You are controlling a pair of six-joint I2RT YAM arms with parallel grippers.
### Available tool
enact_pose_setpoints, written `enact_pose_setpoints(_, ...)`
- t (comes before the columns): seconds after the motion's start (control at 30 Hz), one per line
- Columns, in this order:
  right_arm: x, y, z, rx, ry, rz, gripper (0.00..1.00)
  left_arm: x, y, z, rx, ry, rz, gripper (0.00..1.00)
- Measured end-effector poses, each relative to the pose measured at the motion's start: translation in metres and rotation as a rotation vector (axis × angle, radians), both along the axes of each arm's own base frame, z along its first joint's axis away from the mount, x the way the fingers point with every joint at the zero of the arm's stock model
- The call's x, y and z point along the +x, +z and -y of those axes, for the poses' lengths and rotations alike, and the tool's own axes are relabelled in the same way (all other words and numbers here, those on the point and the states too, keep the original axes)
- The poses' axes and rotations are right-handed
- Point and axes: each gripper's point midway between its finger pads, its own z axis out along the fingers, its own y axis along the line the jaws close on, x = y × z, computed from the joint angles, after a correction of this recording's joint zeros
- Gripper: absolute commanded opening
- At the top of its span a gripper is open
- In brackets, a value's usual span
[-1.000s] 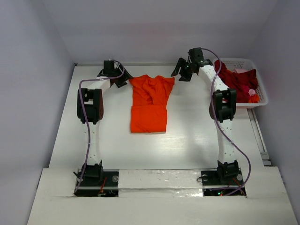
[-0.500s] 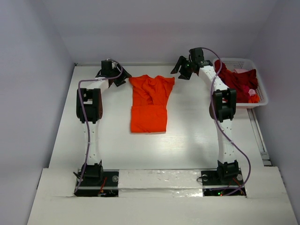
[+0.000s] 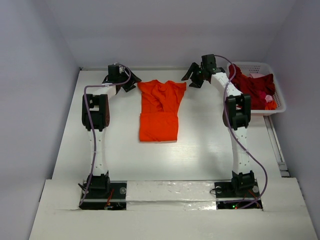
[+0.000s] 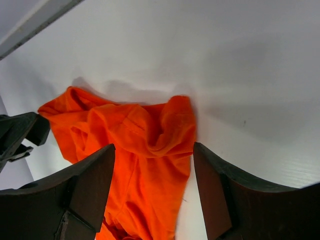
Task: Fold and stack the t-shirts
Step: Grab one side of the 2/3 rectangular tshirt with both arms
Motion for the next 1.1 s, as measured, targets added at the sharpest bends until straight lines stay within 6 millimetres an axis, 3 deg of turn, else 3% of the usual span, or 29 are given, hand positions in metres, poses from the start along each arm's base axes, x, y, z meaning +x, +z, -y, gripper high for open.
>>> enact_pose_setpoints(0.27, -0.017, -0.038, 0.002, 0.011, -0.038, -0.109, 0.69, 0.000, 0.000, 0.001, -0.006, -0.003, -0.002, 0.56)
enact_pose_setpoints(0.73, -0.007, -0.022, -0.011, 0.085, 0.003, -0.068, 0.69, 0.003, 0.000, 0.019, -0.054, -0.043, 0.002, 0.56)
enact_pose_setpoints(1.1, -0.002, -0.028, -0.013, 0.102, -0.018, -0.082, 0.68, 0.005, 0.001, 0.023, -0.062, -0.053, 0.003, 0.55)
